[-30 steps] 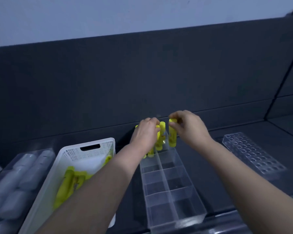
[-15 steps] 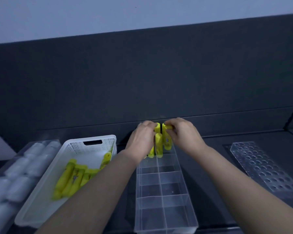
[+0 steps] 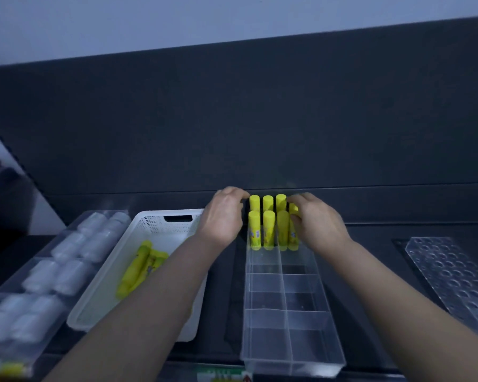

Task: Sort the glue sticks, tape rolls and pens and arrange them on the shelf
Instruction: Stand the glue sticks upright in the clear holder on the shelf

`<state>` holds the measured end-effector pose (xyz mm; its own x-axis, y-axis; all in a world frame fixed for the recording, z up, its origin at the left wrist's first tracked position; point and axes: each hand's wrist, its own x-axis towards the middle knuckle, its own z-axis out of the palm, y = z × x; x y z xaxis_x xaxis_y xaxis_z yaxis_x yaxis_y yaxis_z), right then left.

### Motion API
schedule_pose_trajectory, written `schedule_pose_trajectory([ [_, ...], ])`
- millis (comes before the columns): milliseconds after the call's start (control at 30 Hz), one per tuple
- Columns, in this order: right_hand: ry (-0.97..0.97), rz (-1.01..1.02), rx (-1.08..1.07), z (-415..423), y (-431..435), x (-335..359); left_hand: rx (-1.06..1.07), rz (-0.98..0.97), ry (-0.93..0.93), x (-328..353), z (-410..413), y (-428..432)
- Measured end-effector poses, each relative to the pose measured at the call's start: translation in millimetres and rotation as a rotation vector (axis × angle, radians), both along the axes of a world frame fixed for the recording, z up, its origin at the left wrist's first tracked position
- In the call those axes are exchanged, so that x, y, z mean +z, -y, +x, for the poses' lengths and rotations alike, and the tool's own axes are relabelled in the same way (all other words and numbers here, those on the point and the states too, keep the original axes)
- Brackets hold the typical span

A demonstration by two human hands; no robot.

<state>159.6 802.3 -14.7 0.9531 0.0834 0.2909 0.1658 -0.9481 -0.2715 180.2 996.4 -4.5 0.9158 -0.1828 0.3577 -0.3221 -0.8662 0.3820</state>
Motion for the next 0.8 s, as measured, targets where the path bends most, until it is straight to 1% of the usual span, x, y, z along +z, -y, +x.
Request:
schedule_pose_trajectory([
  [67,0.088,-0.004,0.011,-6.8,-12.4,10.8,0.044,-0.023,0.033,5.8,-2.1,-16.6],
  [133,0.124,0.001,0.043,-15.5,-31.8,19.6,0.083,-0.036,0.035,11.1,-4.4,-37.7],
  [267,0.138,0.024,0.129,-33.7,-78.7,22.7,0.157,-0.095,-0.033,13.6,-12.5,-83.3],
  [400,0.08,0.031,0.207,-45.8,-122.0,11.3,0.201,-0.04,-0.141,2.4,-24.1,-120.0],
  [500,0.029,-0.024,0.203,-50.3,-143.0,2.3,0.173,-0.022,-0.252,-8.8,-29.2,-132.3],
  [600,0.01,-0.051,0.147,-53.8,-149.9,-4.9,0.106,-0.043,-0.347,-17.8,-28.9,-129.9],
  [700,0.002,-0.072,0.071,-56.4,-146.2,-6.6,0.04,-0.014,-0.365,-22.9,-24.3,-118.1],
  [800,0.008,-0.069,0.006,-56.9,-139.0,-5.6,-0.019,0.069,-0.347,-29.3,-15.2,-105.2],
])
